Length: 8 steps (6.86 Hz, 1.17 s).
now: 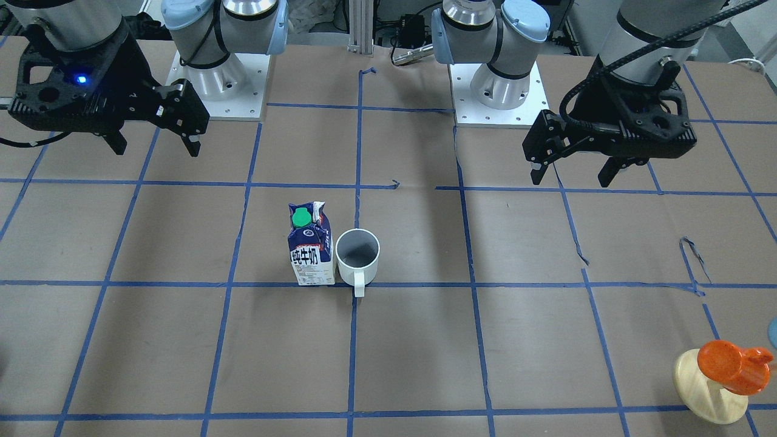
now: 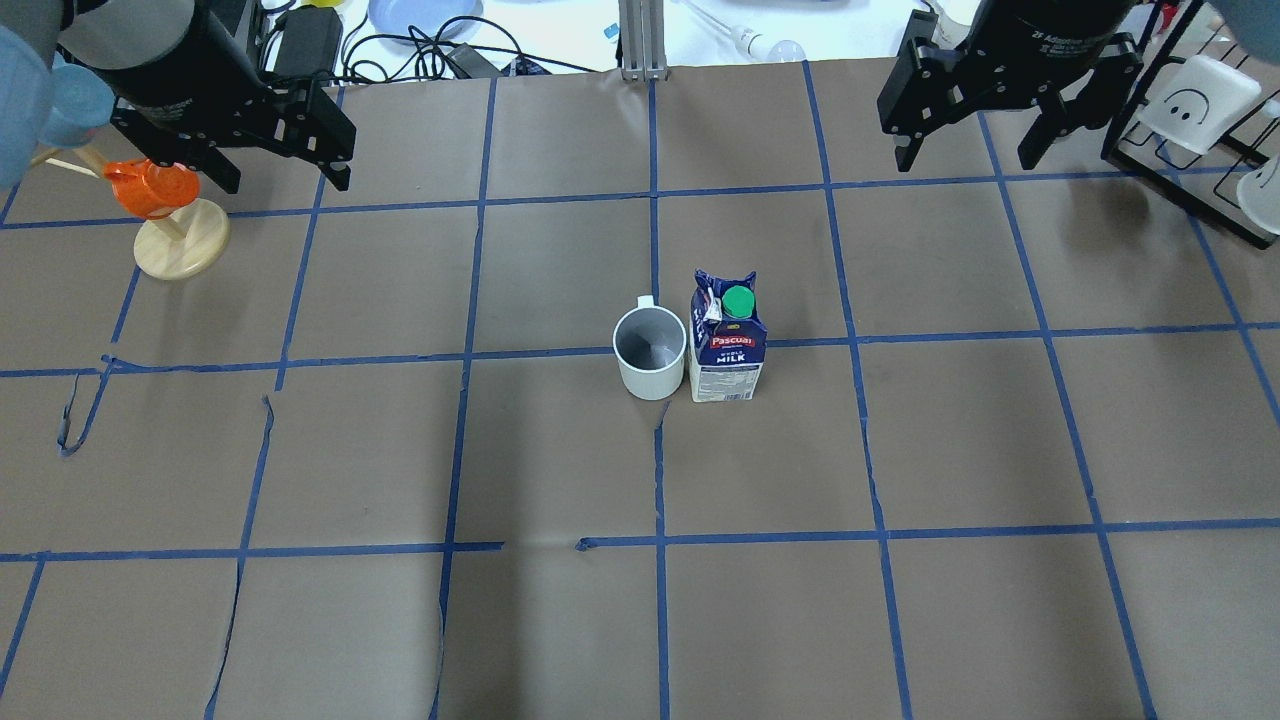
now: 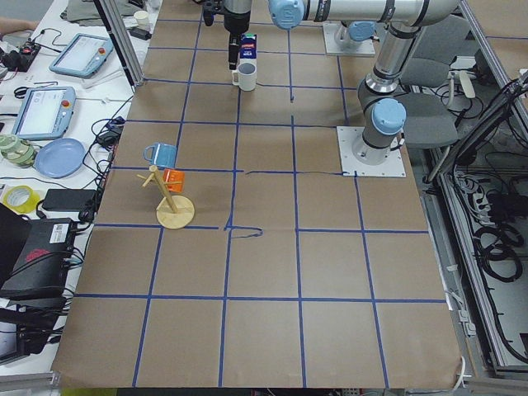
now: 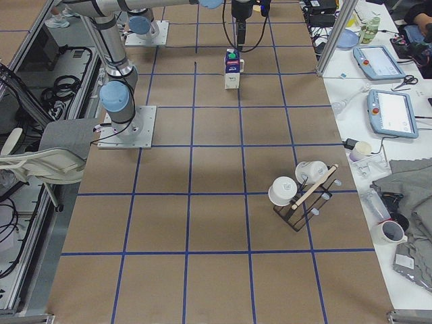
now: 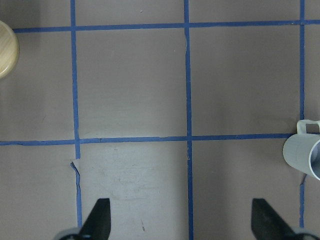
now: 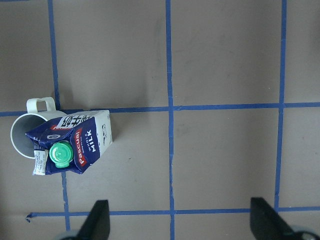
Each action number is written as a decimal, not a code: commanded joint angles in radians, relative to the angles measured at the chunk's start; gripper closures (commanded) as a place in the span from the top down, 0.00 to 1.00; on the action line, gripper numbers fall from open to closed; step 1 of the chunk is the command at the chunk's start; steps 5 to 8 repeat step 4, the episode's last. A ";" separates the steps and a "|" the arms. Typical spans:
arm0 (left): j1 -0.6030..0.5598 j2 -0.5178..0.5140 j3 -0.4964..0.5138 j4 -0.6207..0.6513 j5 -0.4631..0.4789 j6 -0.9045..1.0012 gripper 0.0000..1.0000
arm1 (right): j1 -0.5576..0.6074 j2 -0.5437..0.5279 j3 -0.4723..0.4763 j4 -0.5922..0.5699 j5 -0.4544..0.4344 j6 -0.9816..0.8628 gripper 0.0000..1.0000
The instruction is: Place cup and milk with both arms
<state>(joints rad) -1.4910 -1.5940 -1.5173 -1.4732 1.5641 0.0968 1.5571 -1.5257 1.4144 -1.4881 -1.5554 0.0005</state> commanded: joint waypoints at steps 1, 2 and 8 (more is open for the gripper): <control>0.000 0.000 -0.001 0.002 0.001 0.000 1.00 | 0.001 -0.004 0.009 -0.014 0.000 -0.005 1.00; 0.000 0.000 -0.001 0.002 0.001 0.000 1.00 | 0.001 -0.002 0.009 -0.014 0.000 -0.007 1.00; 0.000 0.003 0.000 0.001 -0.002 -0.002 1.00 | 0.001 -0.001 0.009 -0.014 -0.002 -0.008 1.00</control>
